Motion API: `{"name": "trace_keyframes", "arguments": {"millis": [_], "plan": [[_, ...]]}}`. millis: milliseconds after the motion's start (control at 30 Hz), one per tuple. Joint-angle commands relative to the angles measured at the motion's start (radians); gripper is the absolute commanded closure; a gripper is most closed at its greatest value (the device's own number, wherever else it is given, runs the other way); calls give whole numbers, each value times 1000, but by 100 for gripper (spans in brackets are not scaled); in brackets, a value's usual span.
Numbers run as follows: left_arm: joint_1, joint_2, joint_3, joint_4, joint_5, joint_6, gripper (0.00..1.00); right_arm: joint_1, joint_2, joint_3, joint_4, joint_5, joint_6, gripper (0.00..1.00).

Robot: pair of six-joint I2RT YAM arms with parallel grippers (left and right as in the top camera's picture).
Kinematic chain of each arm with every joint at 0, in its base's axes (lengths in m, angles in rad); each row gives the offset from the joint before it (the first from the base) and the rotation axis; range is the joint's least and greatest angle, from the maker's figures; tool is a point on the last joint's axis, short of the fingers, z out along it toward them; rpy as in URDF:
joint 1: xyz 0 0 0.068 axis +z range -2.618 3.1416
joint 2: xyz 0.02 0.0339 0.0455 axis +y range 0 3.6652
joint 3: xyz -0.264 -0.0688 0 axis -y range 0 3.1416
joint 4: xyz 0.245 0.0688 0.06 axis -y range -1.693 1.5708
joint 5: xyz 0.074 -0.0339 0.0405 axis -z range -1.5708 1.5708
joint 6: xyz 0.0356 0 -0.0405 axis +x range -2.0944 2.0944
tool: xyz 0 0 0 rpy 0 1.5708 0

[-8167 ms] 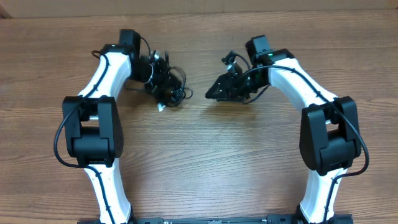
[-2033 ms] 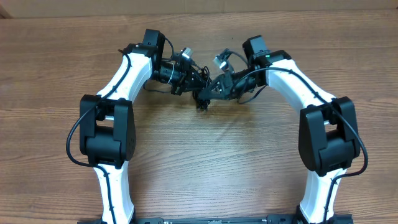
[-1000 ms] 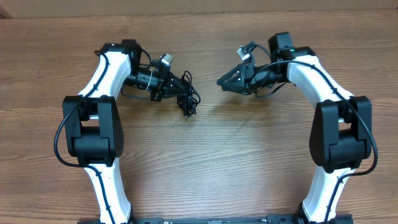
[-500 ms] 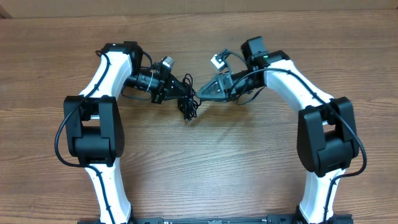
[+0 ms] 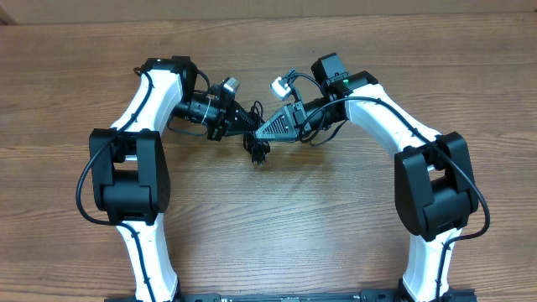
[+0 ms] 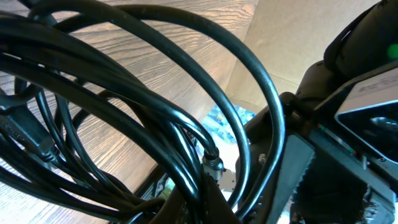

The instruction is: Untangle cables

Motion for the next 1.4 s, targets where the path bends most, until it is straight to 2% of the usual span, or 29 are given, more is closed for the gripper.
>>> {"name": "trace_keyframes", "arguments": {"millis": [0,300,667,900,1033,1200,1367], "plan": [[-3,-7,1,0,53,18,96,8,-14,10,-13,57,-12,64],[-1,-7,1,0,46,19,96,-35,-14,10,9,82,-11,59],[-1,-7,1,-8,47,16,96,-64,-14,10,-71,164,-30,57],[-1,-7,1,-7,47,-61,96,-10,-14,10,-142,158,-56,57],[-1,-7,1,-8,47,-79,96,16,-14,10,-143,129,-61,57],[-1,-7,1,-8,47,-165,96,35,-14,10,-135,53,-65,57],[-2,-7,1,-17,54,-174,96,35,-14,10,-133,62,-101,57]]}}
